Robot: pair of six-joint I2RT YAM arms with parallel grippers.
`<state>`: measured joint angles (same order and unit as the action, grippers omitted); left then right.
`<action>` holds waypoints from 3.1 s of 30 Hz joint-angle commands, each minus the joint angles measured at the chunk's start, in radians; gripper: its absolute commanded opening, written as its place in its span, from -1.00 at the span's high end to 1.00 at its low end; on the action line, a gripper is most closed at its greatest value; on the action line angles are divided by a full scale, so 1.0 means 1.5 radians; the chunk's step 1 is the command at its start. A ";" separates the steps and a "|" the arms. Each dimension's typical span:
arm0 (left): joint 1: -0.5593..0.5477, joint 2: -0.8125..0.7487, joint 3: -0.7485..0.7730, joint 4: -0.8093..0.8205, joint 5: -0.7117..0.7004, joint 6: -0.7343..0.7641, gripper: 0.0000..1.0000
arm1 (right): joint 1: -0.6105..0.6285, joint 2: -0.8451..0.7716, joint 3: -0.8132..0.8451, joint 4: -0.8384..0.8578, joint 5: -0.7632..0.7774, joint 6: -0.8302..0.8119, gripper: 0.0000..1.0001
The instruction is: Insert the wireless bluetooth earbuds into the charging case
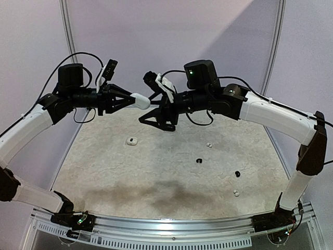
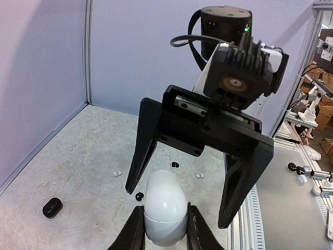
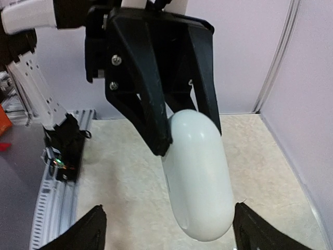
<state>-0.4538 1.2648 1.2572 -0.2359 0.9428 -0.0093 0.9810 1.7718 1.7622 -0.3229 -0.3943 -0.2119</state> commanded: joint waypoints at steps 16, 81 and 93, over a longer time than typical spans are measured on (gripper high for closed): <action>-0.023 -0.041 -0.037 -0.027 0.019 0.067 1.00 | -0.008 0.022 0.048 -0.009 -0.105 0.105 0.51; -0.089 -0.044 -0.126 0.050 0.006 0.111 0.30 | 0.049 0.065 0.266 -0.361 0.116 -0.121 1.00; -0.089 -0.049 -0.141 0.110 0.025 0.073 0.39 | 0.049 0.037 0.229 -0.331 0.112 -0.115 1.00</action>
<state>-0.5632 1.2022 1.0546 -0.1074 0.9291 0.1284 1.0534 1.8629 2.1208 -0.8745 -0.2272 -0.3855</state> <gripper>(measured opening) 0.285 0.232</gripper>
